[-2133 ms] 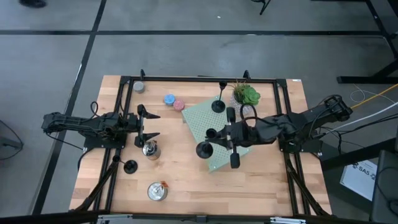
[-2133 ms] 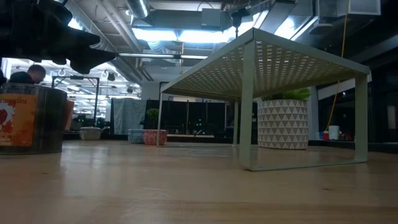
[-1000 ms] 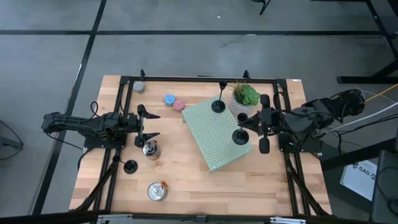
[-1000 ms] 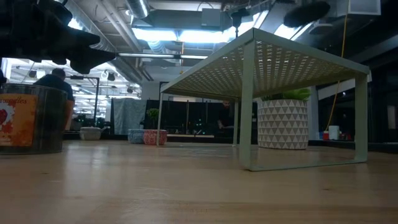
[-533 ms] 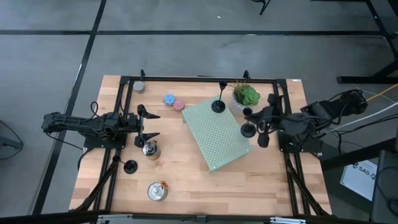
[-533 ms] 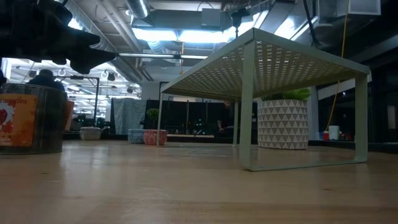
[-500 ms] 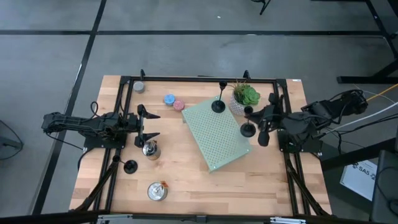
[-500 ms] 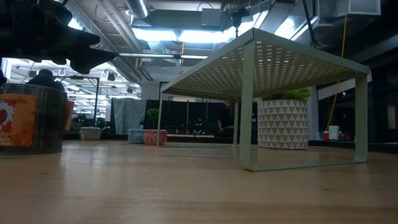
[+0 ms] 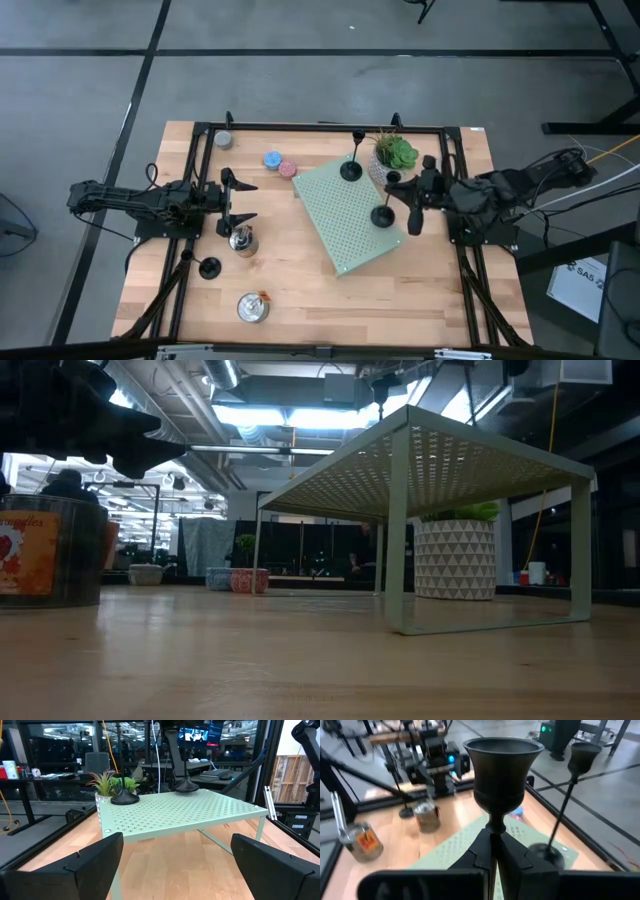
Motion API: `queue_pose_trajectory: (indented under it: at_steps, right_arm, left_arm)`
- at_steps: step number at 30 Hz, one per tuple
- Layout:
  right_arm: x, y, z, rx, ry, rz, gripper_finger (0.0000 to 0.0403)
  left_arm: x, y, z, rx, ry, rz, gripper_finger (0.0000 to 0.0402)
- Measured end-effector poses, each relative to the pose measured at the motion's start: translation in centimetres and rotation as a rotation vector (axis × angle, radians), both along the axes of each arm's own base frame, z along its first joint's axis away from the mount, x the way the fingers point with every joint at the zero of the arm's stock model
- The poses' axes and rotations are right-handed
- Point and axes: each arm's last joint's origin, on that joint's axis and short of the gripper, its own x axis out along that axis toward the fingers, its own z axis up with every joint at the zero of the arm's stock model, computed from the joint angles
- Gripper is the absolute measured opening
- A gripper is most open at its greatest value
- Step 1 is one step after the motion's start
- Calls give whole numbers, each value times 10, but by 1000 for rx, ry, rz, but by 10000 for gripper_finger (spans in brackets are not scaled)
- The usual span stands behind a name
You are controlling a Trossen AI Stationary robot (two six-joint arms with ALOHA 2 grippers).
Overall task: Pick & Place candle stick holders
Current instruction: Put the right black candle holder on the shelf aligned with the other candle holder
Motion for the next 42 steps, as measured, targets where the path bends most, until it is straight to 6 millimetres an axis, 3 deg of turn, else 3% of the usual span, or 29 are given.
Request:
queue_pose_trajectory:
  at_steps: [15, 26, 42]
  right_arm:
    - [17, -9, 1, 9, -52, 12, 14]
    - [35, -11, -5, -88, -28, 9, 14]
    - [52, -36, -10, -109, -23, -114, 14]
  left_arm:
    - [0, 0, 0, 0, 0, 0, 368]
    - [0, 0, 0, 0, 0, 0, 368]
    - [0, 0, 0, 0, 1, 0, 368]
